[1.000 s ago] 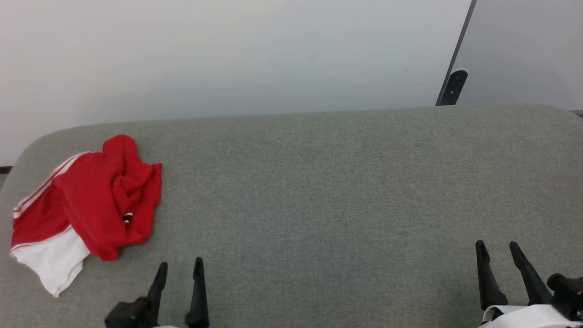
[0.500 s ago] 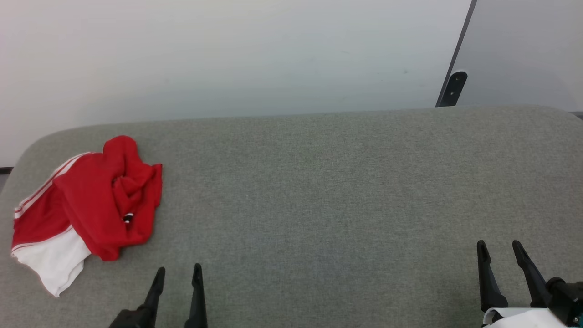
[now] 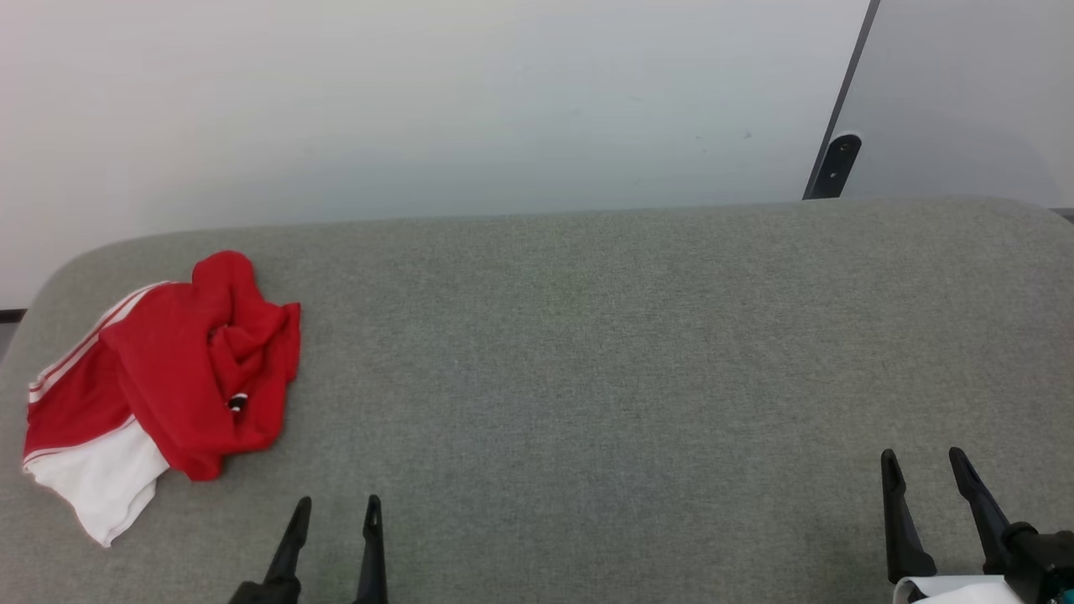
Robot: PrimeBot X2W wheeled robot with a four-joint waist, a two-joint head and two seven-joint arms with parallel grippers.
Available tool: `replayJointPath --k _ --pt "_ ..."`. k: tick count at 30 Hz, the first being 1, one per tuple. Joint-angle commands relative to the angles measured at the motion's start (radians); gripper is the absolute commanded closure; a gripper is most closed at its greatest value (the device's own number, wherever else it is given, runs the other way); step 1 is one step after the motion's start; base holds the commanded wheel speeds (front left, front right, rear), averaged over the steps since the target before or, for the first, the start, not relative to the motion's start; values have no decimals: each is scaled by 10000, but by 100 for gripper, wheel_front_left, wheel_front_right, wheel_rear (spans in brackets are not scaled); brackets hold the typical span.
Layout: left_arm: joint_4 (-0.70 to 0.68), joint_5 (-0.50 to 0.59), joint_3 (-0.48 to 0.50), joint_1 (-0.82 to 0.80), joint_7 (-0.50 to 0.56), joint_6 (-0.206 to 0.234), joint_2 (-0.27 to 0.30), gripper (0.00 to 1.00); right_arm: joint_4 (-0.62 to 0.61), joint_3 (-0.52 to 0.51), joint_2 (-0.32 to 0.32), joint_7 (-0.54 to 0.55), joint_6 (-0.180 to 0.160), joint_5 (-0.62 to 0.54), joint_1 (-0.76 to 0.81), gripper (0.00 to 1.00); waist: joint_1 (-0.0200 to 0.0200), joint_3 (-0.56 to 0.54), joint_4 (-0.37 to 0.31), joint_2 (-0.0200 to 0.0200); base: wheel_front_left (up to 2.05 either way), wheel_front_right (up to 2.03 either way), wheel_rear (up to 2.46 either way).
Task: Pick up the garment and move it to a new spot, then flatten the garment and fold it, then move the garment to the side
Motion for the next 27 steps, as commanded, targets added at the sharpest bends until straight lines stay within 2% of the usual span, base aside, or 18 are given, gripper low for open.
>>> replayJointPath --k 1,5,18,22,27 --pt "-30 137 16 73 -49 -24 -12 0 -56 -26 13 -65 -10 -131 93 0 0 9 -1 0 0 0 0" --pt "-48 376 44 104 -117 -46 -39 0 -79 -58 37 -166 -10 -348 122 0 0 22 7 0 0 0 0" --pt "110 223 128 61 -93 -182 -88 0 -33 -28 91 -247 -10 -183 161 0 0 39 133 0 0 0 0" --pt "193 113 146 -102 -93 -161 -97 0 -59 184 102 -270 -10 -148 93 0 0 114 439 0 0 0 0" --pt "278 -88 219 -181 -93 -124 -102 0 1 641 56 -258 -10 -142 33 0 0 157 1151 0 0 0 0"
